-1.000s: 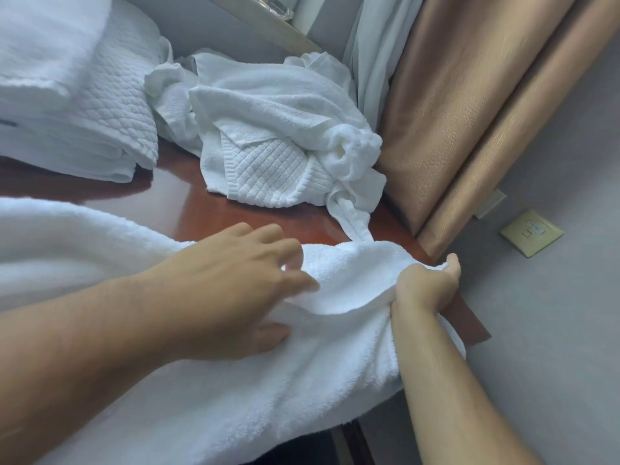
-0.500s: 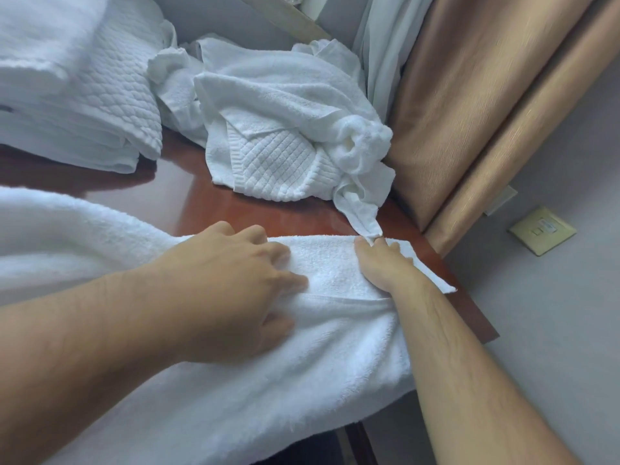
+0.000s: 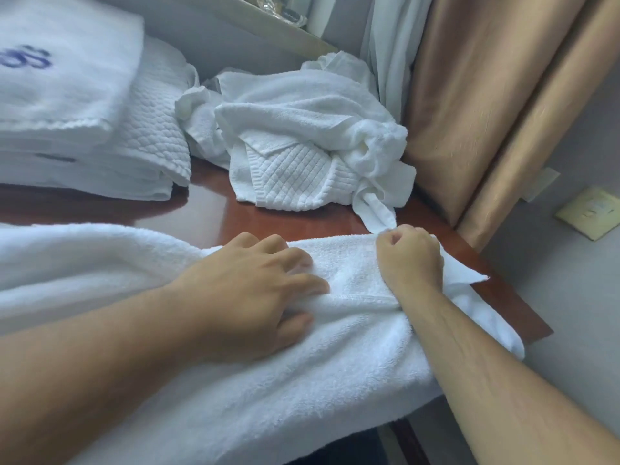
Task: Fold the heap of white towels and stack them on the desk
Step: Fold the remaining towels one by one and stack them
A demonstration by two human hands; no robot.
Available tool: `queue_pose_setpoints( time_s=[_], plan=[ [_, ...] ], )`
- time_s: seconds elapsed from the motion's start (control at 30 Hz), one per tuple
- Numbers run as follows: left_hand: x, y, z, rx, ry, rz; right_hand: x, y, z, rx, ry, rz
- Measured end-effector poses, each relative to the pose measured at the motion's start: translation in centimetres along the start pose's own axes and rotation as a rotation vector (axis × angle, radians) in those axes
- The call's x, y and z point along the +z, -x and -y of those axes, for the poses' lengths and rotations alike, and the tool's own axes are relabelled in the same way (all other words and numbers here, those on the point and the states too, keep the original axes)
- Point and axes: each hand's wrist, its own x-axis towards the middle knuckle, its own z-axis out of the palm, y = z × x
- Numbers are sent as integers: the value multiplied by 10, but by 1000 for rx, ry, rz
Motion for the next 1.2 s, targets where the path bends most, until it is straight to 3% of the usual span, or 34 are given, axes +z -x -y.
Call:
queue_pose_setpoints(
  time_s=[0.13, 0.2, 0.27, 0.4, 0.5, 0.6, 0.8, 0.93, 1.0, 1.2],
  plan=[
    [-15, 17, 6, -81, -140, -13, -17, 19, 31, -211, -157, -27],
    [-30, 43, 20, -187, -59, -56, -23, 42, 63, -349, -274, 6],
    [-44, 78, 42, -342, 56, -158, -30, 81, 101, -604, -399, 39],
    [-66, 171, 89, -724, 48, -359, -39, 160, 171, -1143, -594, 355],
    [-70, 238, 115, -1111, -23, -413, -36, 194, 217, -1273, -604, 618],
    [-74, 271, 125, -1334, 113, -431, -30, 214, 251, -1341, -648, 665],
    [-87, 239, 138, -1331, 323, -253, -16, 208, 256, -1373, -646, 666],
    [-100, 216, 144, -1357, 565, -3, -17, 203, 248, -1334, -655, 651],
    [-100, 214, 145, -1343, 652, -69, -17, 204, 248, -1326, -656, 659],
    [-116, 235, 146, -1040, 734, -610, -11, 185, 270, -1355, -537, 662]
  ],
)
